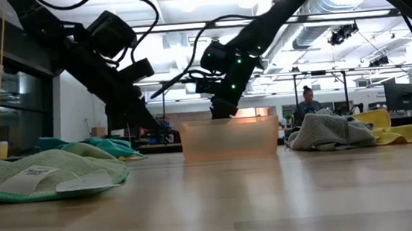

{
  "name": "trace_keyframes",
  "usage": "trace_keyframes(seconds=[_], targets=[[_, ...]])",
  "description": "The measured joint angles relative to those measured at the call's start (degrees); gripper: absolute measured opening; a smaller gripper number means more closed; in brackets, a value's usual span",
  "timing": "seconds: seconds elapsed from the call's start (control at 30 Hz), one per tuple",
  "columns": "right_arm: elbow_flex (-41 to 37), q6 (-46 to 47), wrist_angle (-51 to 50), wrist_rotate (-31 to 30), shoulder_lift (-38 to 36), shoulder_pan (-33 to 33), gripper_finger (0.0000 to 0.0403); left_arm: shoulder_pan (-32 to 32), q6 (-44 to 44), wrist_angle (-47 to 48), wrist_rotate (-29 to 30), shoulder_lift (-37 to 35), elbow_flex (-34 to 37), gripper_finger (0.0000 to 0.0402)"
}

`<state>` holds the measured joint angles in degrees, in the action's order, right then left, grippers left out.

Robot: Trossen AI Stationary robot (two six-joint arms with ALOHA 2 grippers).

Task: Fold microfiber towels
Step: Put the bottom folded blue microfiber cloth into the orange bin

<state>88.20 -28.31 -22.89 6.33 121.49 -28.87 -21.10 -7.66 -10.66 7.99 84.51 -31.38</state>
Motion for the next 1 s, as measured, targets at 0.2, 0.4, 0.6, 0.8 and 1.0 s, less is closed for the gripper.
trace_keyframes(seconds=[0.2,0.4,0.6,0.8,1.0], targets=[[0.0,0.9,-1.2,0.3,0.0,0.8,0.0000,0.0,0.1,-0.1,0.6,2.6,0.0,0.0000],[0.0,1.5,-0.6,7.7,0.1,0.8,0.0000,0.0,1.2,-0.4,2.1,3.9,0.0,0.0000],[0.0,0.4,1.8,7.0,-0.9,0.3,0.0000,0.0,2.1,-2.9,2.9,3.9,0.0,0.0000],[0.0,-0.6,-3.7,-4.2,-4.5,-1.2,0.0000,0.0,2.2,-2.9,2.9,3.9,0.0,0.0000],[0.0,0.1,-7.8,-0.1,-3.7,-2.4,0.0000,0.0,3.0,-3.2,2.8,3.9,0.0,0.0000]])
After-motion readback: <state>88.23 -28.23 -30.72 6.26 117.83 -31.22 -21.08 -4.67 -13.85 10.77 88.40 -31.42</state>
